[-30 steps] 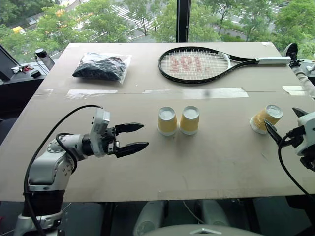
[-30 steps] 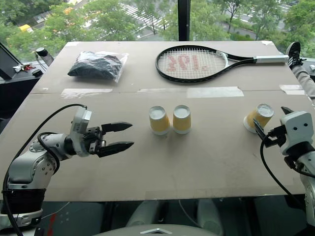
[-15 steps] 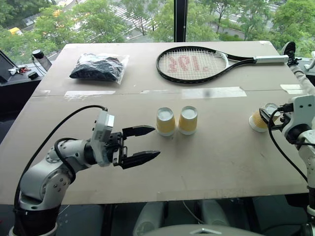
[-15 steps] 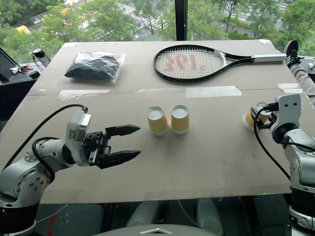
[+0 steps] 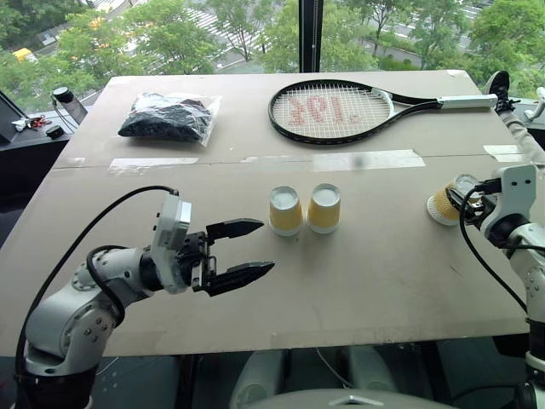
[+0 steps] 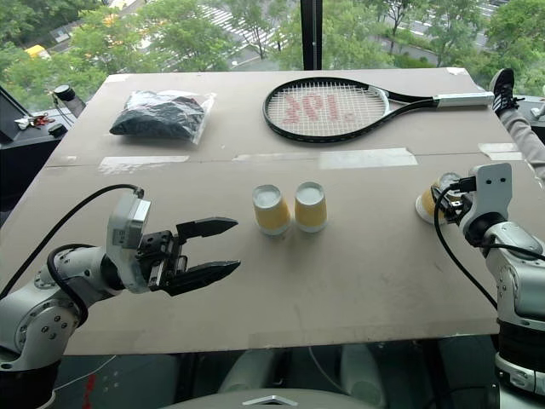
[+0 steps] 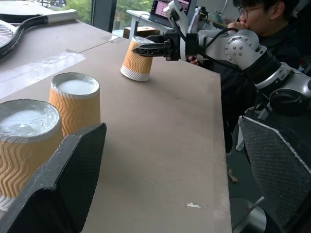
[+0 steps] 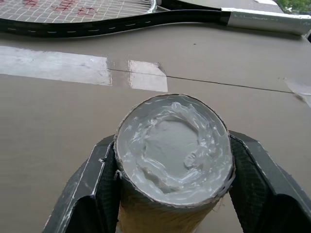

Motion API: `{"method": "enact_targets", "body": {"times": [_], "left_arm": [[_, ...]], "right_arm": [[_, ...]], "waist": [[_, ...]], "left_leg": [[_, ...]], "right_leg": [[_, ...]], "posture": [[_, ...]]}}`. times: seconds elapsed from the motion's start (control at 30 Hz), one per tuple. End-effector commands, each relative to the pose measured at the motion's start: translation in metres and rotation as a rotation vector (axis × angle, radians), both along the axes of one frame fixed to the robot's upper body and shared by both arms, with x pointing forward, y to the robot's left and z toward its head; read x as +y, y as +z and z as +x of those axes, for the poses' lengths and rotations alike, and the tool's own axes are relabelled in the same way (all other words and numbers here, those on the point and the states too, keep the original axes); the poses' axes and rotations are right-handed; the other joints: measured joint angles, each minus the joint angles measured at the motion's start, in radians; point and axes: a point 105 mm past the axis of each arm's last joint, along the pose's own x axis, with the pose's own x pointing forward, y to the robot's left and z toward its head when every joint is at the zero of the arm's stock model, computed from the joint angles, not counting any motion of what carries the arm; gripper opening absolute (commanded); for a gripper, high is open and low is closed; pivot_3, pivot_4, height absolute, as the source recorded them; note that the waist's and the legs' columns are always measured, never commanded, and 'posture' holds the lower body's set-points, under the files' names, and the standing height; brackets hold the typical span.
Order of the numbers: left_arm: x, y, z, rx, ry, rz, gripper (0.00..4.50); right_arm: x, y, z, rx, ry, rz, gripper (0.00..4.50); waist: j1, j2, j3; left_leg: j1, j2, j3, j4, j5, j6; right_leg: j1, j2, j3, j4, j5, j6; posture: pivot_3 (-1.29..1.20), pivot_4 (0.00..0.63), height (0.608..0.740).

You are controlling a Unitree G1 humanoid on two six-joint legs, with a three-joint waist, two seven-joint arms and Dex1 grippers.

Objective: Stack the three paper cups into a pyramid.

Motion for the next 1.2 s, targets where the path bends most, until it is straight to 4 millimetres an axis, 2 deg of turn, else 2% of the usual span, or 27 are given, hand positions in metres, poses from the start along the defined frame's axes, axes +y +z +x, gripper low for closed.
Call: {"method": "enact_targets", "body": {"times": [0.03, 0.13, 0.2, 0.43, 0.5, 0.63, 0.83, 1.2], "left_arm": [[0.015, 0.001, 0.007, -0.106, 0.122, 0.016, 4.50], [0.033, -0.011, 0.002, -0.079, 0.176, -0.013, 4.50], [0.042, -0.012, -0.003, -0.066, 0.190, -0.049, 4.50], [0.069, -0.009, -0.016, -0.072, 0.264, -0.097, 4.50], [0.073, -0.011, -0.021, -0.068, 0.284, -0.090, 4.50], [0.081, -0.012, -0.027, -0.061, 0.327, -0.091, 4.50], [0.095, -0.005, -0.025, -0.074, 0.350, -0.054, 4.50], [0.092, 0.006, -0.020, -0.083, 0.302, -0.024, 4.50]], "right_arm": [[0.058, 0.054, -0.009, -0.172, 0.298, 0.005, 2.46], [0.104, 0.079, -0.016, -0.225, 0.497, 0.005, 2.46], [0.126, 0.091, -0.018, -0.243, 0.583, -0.005, 2.46], [0.191, 0.106, -0.013, -0.212, 0.806, -0.096, 2.46], [0.203, 0.108, -0.012, -0.209, 0.849, -0.106, 2.46], [0.216, 0.105, -0.011, -0.176, 0.910, -0.120, 2.46], [0.224, 0.093, -0.007, -0.111, 0.955, -0.130, 2.46], [0.232, 0.083, -0.005, -0.066, 0.981, -0.161, 2.46]], "waist": [[-0.004, 0.000, 0.000], [-0.014, 0.001, 0.000], [-0.018, 0.001, 0.000], [-0.010, 0.000, 0.000], [-0.011, 0.000, 0.000], [-0.006, 0.000, 0.000], [-0.001, 0.000, 0.000], [-0.003, 0.001, 0.001]], "left_leg": [[0.000, 0.001, 0.001, 0.000, 0.000, 0.000], [0.002, 0.001, 0.002, -0.002, 0.000, 0.000], [0.002, 0.002, 0.001, -0.003, 0.000, 0.000], [0.000, 0.001, -0.001, -0.003, 0.000, 0.000], [0.000, 0.001, -0.001, -0.004, 0.000, 0.000], [-0.001, 0.001, -0.002, -0.004, 0.001, -0.002], [-0.001, 0.001, -0.002, -0.004, 0.000, 0.000], [-0.001, 0.000, -0.001, -0.006, 0.000, 0.000]], "right_leg": [[0.000, -0.001, 0.000, 0.000, 0.000, 0.000], [0.000, -0.001, 0.000, 0.000, 0.000, 0.000], [0.000, -0.001, 0.000, -0.001, 0.000, 0.000], [-0.001, -0.002, 0.000, -0.003, 0.000, 0.000], [-0.001, -0.002, 0.000, -0.004, 0.000, 0.000], [-0.001, -0.003, 0.001, -0.004, 0.000, 0.000], [-0.003, -0.003, 0.000, -0.004, 0.000, 0.000], [-0.005, -0.002, 0.000, -0.003, 0.000, 0.000]], "posture": [[0.00, 0.150, 0.740], [0.00, 0.150, 0.740], [0.00, 0.150, 0.740], [0.00, 0.150, 0.740], [0.00, 0.150, 0.740], [0.00, 0.150, 0.740], [0.00, 0.150, 0.740], [0.00, 0.150, 0.740]]}}
